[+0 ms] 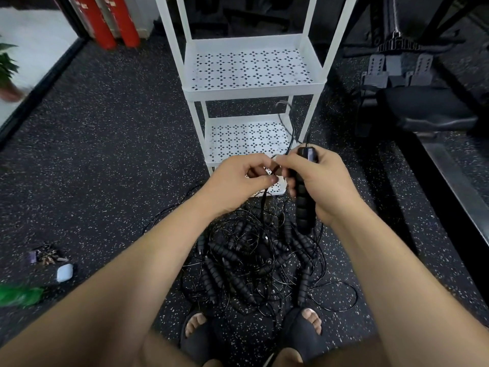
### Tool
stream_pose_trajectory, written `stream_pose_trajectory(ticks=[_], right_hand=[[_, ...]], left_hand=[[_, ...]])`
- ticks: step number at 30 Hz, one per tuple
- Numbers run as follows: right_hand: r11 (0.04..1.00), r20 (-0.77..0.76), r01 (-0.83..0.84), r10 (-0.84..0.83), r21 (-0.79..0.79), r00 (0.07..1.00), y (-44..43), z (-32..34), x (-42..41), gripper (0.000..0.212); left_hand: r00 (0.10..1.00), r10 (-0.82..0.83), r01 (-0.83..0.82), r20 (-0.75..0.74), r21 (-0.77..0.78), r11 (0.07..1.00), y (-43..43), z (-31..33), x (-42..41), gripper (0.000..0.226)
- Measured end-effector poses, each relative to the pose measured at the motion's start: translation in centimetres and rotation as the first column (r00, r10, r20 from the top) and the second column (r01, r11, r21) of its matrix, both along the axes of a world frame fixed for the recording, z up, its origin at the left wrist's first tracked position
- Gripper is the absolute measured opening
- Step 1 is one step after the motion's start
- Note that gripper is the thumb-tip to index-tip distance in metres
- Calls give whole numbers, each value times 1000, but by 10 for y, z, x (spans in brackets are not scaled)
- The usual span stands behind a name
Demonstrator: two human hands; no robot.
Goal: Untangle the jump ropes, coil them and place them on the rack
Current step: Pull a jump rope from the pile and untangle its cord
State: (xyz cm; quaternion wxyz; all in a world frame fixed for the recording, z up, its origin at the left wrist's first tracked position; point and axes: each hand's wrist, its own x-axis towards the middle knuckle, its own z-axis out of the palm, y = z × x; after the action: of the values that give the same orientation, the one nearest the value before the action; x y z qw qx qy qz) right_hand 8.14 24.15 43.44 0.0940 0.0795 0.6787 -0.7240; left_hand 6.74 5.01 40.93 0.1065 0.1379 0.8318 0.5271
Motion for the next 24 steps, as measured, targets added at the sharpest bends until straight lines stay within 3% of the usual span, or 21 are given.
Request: stream_pose_trajectory(ticks=[3,9,14,21,24], right_hand=[[998,-21,48,-48,-27,999,-1,1,1,16],[956,-53,194,-210,-219,976,7,17,-5,13],[916,0,260,-273,-304,962,16,15,-4,19],[999,70,25,-22,-43,997,-5,-9,5,20],[997,27,35,-37,67,999,-18,-14,6,15]], left_hand=[[1000,-30,30,7,-52,998,0,-2,-2,7],[998,-37,56,59,-367,928,-11,-16,-7,14],[1000,-6,14,25,-331,944,-18,-15,-9,22],[997,5,-23,-73,-236,971,-11,-5,-6,18],[995,-21,-3,-95,-249,968,-10,-5,-5,13]])
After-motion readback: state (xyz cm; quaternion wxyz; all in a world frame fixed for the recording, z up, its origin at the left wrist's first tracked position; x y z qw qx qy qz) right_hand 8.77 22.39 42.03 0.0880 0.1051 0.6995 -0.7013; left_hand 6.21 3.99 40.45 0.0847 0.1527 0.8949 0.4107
